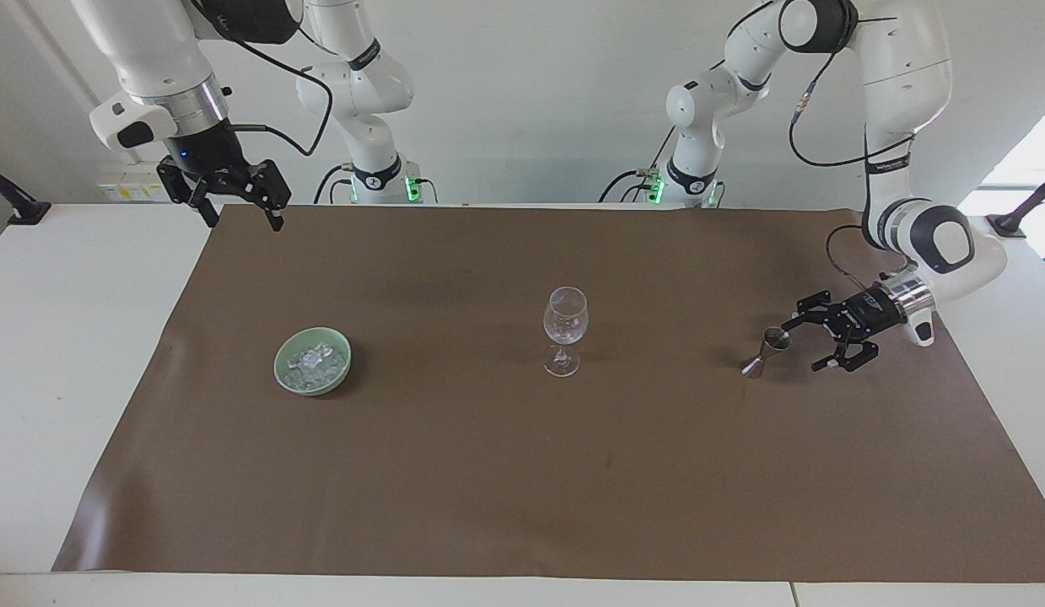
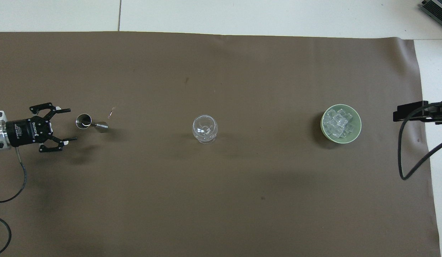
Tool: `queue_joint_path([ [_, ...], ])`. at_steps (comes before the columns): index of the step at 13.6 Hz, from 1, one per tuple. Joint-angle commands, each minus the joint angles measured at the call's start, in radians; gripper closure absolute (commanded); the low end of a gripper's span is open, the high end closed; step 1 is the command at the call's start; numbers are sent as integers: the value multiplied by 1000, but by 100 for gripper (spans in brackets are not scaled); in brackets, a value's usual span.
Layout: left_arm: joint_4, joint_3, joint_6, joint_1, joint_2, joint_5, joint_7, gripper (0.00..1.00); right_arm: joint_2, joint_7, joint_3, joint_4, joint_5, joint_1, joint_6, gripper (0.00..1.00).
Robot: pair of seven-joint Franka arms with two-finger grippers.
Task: Pour wine and add ice with both arms
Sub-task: 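Move the left gripper open toward the silver jigger, then close the left gripper around the silver jigger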
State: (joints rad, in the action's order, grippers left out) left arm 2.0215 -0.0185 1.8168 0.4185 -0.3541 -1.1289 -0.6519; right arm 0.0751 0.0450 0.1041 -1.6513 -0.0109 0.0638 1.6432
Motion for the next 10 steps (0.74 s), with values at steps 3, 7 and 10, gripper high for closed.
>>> queue_joint_path([
  [3,26,-8,-8,23,-40,-80,-11,0,18,-25,-1,-15,14,-2,-14,0],
  [7,32,-8,-8,11,-65,-91,-6,0,18,-27,-1,-15,14,-2,-14,0],
  [10,48,-9,-8,6,-62,-101,0,0,18,-25,-1,-15,14,-2,-14,0],
])
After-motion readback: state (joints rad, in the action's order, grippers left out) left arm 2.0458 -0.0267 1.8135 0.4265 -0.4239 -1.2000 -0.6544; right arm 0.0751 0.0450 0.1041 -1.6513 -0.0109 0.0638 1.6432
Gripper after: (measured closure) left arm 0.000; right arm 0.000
